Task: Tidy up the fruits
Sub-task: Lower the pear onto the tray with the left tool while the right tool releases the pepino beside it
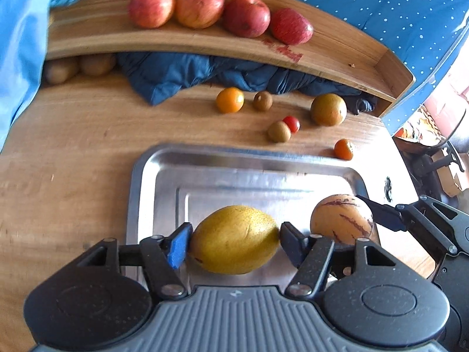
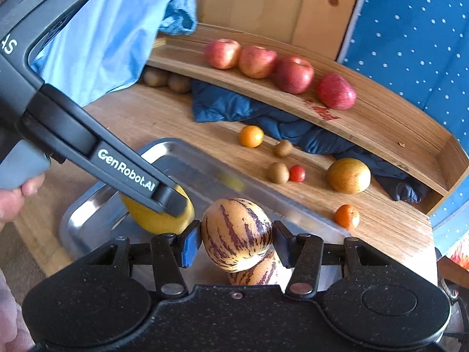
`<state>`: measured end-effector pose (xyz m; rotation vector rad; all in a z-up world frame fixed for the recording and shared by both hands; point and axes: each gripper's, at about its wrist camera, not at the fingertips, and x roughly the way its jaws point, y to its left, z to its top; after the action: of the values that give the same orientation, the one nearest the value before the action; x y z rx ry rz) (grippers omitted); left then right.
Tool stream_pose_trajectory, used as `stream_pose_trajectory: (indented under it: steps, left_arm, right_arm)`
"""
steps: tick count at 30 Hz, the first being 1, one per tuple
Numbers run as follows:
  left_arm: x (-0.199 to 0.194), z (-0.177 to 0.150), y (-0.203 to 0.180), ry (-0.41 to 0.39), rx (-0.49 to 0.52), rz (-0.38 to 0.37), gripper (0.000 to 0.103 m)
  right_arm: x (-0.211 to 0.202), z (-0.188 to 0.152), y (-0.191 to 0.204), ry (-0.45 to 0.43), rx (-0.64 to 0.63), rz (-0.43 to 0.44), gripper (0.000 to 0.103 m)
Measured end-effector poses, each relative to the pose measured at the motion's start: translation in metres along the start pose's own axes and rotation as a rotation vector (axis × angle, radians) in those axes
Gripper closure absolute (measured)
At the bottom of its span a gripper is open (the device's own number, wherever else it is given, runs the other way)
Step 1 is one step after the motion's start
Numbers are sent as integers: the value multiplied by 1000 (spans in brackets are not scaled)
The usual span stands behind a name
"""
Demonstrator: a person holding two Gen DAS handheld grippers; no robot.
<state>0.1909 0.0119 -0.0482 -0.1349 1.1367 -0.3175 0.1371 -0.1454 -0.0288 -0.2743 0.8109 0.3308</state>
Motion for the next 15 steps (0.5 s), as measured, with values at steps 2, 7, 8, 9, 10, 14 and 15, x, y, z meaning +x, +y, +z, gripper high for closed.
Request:
stream_pose_trajectory:
  steps: [2,7,8,9,10,14,15]
  left_arm:
    - [-6,-7,0,-19,-16,-18,52]
    - [-10,-19,-5,-36,-19,-4,52]
    - [-11,-21,-5,-34,-24,-3,52]
    - [-12,-24,-5,-34,-31,-4,52]
    - [-12,-26,-5,-33,-35,-4,52]
    - [-13,-36,-5,-26,-51,-5,51]
    - [-14,-39,-5,-27,-55,-4,51]
  right_arm:
    - [-4,-4,4,-1,-16,7,49]
    - [-10,-13,12,6,-56,29,49]
    - [-11,-14,13,9,-63,35,49]
    - [-11,-16,14,14,-70,42,49]
    - [-12,-17,15,19,-75,49,49]
    - [-13,-23,22,31,-107,66,49]
    - [-13,-24,24,35,-112,69,49]
